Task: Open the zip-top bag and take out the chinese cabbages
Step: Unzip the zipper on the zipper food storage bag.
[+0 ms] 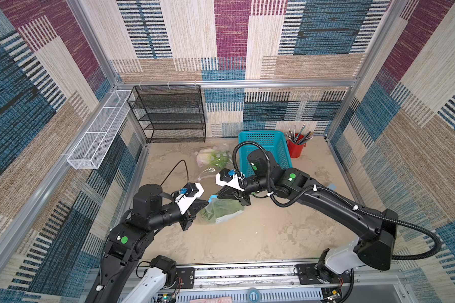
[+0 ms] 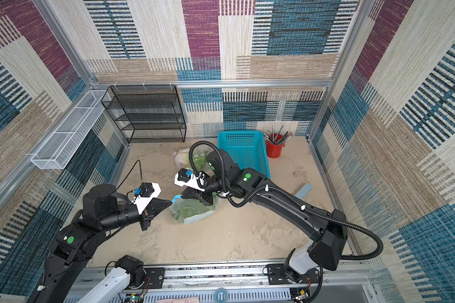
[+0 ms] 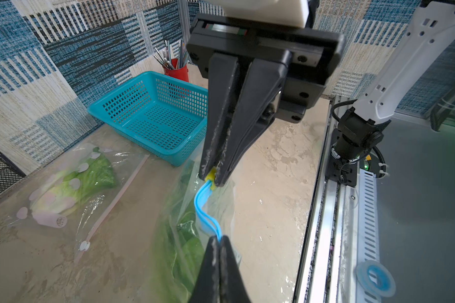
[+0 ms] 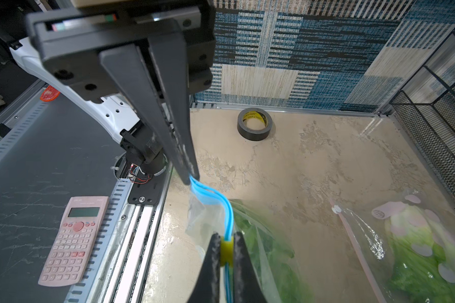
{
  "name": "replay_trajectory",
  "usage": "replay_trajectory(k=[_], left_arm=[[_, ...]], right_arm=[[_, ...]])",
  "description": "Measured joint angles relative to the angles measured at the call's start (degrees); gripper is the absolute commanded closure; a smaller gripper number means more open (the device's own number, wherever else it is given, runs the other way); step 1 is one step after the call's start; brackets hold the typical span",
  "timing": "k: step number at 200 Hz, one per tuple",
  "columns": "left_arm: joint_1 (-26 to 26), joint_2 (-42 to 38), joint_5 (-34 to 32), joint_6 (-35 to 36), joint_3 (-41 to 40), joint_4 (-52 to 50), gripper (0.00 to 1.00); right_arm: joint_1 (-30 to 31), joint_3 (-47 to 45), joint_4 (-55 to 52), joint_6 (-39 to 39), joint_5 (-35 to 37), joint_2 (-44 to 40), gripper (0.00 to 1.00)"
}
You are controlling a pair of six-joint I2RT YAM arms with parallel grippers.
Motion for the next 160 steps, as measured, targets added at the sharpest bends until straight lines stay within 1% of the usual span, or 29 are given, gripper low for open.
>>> replay_trajectory(k=[37, 63, 89, 124, 136, 160], left_arm=[[0.00, 0.42, -0.07, 0.00, -0.37, 0.20, 1.00], [0.00, 0.15, -0.26, 0.00, -0.46, 0.28, 0.98], [0.00, 0.07, -2.01, 0.00, -0.52, 0.59, 0.90], [0.00, 0.11, -4.50, -0.04, -0.83, 1.03, 0.86], [0.00, 0.09, -4.66, -0.07, -0.85, 1.36, 0.83], [0.00, 0.09, -4.70, -0.37, -0.87, 2.14, 0.81]], right_arm=[[0.00, 0.33, -0.76, 0.00, -0.04, 0.24, 1.00], [0.00, 0.55, -0.81, 0.00, -0.33, 0.31, 1.00], [0.02, 0.59, -0.79, 0.00, -0.70, 0.35, 1.00], [0.07, 0.94, -0.79, 0.00, -1.81, 0.46, 1.00], [0.07, 0.96, -0.76, 0.00, -2.12, 0.48, 1.00], [0.07, 1.14, -0.74, 0.00, -2.54, 0.70, 1.00]])
